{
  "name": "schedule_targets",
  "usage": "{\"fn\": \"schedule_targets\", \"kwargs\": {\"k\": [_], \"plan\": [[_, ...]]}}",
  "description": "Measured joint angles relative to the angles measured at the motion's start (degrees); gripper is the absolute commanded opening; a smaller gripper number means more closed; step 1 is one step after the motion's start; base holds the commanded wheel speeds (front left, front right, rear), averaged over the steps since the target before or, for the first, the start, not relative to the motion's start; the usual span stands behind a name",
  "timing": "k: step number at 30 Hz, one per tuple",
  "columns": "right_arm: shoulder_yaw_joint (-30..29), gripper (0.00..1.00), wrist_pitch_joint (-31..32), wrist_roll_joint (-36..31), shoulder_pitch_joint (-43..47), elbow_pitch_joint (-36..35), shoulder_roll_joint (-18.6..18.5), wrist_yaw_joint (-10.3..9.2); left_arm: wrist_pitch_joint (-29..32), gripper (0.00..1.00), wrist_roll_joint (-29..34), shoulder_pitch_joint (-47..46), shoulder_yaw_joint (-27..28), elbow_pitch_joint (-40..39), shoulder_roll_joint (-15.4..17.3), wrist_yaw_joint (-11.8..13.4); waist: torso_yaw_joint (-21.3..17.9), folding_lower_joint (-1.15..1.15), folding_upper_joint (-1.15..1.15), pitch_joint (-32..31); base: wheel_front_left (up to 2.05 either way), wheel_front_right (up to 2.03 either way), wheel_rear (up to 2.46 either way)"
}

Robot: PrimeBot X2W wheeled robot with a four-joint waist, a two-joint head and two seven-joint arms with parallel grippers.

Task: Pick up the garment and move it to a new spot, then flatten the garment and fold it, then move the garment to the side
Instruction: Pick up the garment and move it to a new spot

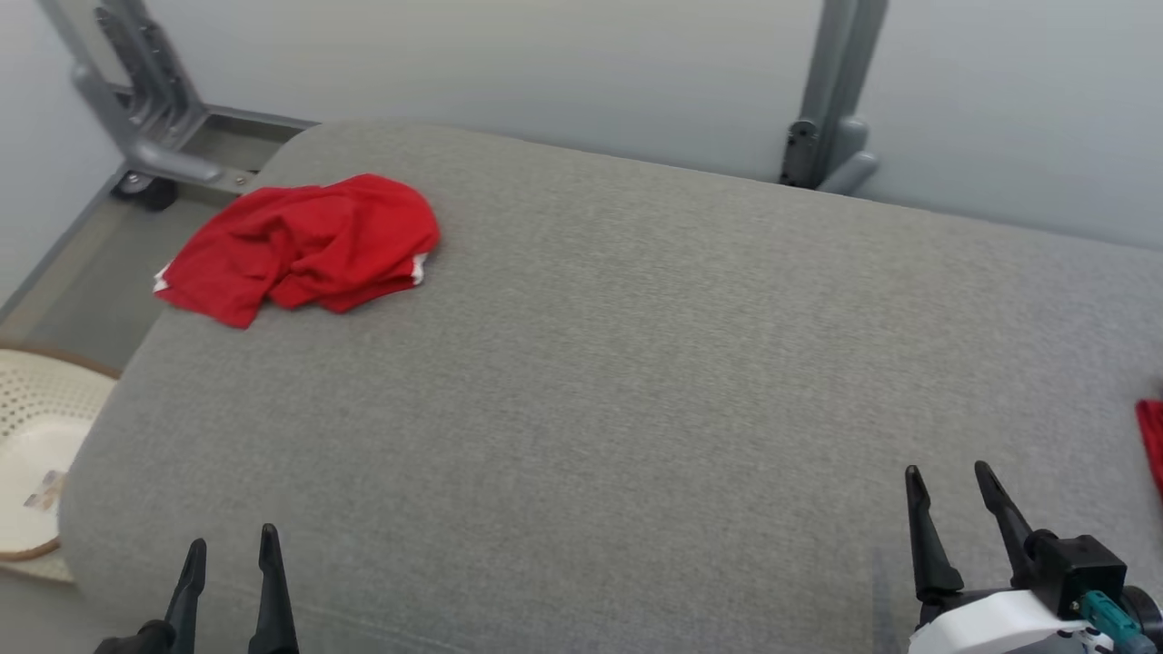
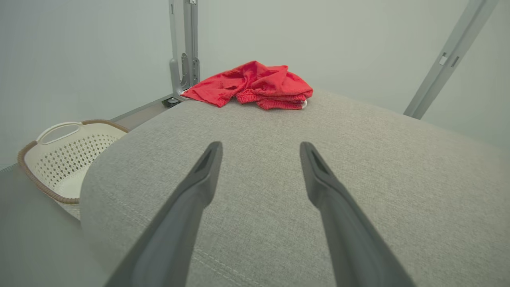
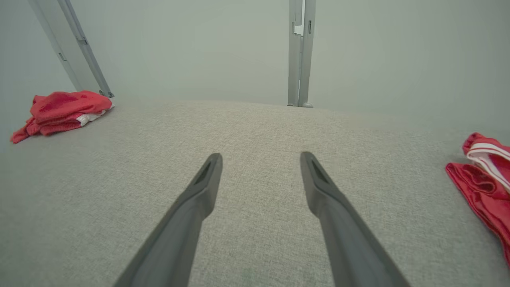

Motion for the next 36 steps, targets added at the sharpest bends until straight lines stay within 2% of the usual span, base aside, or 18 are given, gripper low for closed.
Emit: {"fn": "schedule_targets", "kwargs": {"k": [5, 10, 16, 20, 23, 27, 31, 36], "plan": [[2.5, 1.0, 0.0, 1.4, -0.1, 1.5, 0.0, 0.0, 0.0, 1.0, -0.1, 1.6, 1.9, -0.7, 0.0, 0.0, 5.8, 0.0, 0.0, -0.8, 0.0, 0.0, 0.0], [3.4, 1.0, 0.0, 1.8, -1.2, 2.2, 0.1, 0.0, 0.0, 1.0, -0.7, 1.9, 2.2, -1.5, 0.0, 0.0, 9.6, 0.0, 0.0, -1.4, 0.0, 0.0, 0.0], [2.3, 1.0, 0.0, 2.0, -1.3, 1.7, 0.1, 0.0, 0.0, 1.0, -1.0, 1.5, 1.9, -1.3, 0.0, 0.0, 10.9, 0.0, 0.0, -0.7, 0.0, 0.0, 0.0], [1.5, 1.0, 0.0, 0.8, -3.5, 0.4, -0.5, 0.0, 0.0, 1.0, -3.1, -2.3, 0.0, 0.2, 0.1, 0.0, 10.8, 0.0, 0.0, 1.1, 0.0, 0.0, 0.0], [1.7, 1.0, 0.0, -0.1, -6.5, -0.3, -2.8, 0.0, 0.0, 1.0, -4.2, -7.2, -2.9, 3.3, 0.0, 0.0, 10.7, 0.0, 0.0, 3.6, 0.0, 0.0, 0.0], [2.3, 1.0, 0.0, -1.3, -12.7, -1.8, -7.1, 0.0, 0.0, 1.0, -9.6, -17.5, -6.1, 7.3, 1.3, 0.0, 10.4, 0.0, 0.0, 8.1, 0.0, 0.0, 0.0], [2.0, 1.0, 0.0, -2.1, -17.8, -3.5, -10.9, 0.0, 0.0, 1.0, -15.4, -29.2, -9.7, 12.6, 5.0, 0.0, 9.8, 0.0, 0.0, 13.9, 0.0, 0.0, 0.0], [3.6, 1.0, 0.0, -2.6, -22.3, -5.8, -13.6, 0.0, 0.0, 1.0, -22.7, -43.4, -15.7, 20.3, 11.3, 0.0, 8.0, 0.01, 0.0, 22.0, 0.0, 0.0, 0.0]]}}
